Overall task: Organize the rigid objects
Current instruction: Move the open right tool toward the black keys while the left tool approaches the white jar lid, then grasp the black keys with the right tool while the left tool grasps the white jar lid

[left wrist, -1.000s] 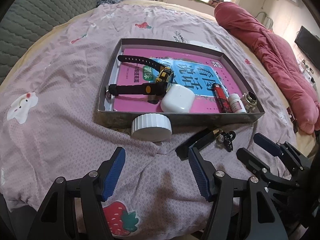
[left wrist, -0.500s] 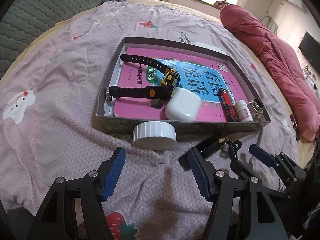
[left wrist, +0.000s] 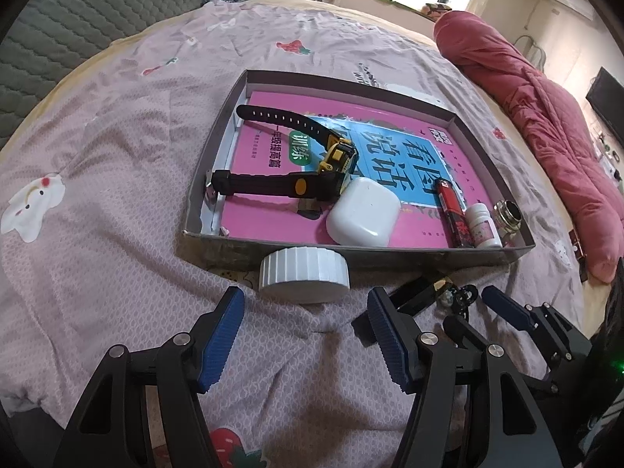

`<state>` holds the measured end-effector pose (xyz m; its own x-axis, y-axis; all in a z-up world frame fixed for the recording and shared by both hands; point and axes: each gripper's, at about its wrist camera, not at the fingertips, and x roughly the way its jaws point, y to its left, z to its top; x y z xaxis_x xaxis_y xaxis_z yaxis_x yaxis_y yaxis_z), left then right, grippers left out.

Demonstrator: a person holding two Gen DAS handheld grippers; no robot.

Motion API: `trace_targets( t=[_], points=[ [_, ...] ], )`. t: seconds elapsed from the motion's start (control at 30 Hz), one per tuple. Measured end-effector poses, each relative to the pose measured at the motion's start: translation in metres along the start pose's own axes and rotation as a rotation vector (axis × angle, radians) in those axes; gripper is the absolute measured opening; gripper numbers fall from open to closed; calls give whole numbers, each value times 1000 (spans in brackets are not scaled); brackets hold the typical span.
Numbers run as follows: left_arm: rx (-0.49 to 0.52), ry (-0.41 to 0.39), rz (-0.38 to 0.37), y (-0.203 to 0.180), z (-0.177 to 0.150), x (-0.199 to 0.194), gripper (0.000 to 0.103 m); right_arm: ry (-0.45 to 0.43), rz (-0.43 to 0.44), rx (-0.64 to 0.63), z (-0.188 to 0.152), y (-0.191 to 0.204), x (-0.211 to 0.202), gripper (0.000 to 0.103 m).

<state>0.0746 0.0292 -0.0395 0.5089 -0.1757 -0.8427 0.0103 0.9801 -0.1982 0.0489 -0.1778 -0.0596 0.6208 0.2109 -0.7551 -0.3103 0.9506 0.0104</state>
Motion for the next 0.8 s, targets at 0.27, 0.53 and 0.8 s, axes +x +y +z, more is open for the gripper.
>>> trace_targets(
  t=[0.27,0.53,0.8],
  points=[
    [-5,0,4,-1,4,6,67,1,-7,8,0,-4,6,52],
    [-6,6,13,0,5,11,67,-1,-23,-29,2,-2,12,52],
    [-9,10,25,1,6,16,67,-11,-16,-36,4,-3,15,49]
  ],
)
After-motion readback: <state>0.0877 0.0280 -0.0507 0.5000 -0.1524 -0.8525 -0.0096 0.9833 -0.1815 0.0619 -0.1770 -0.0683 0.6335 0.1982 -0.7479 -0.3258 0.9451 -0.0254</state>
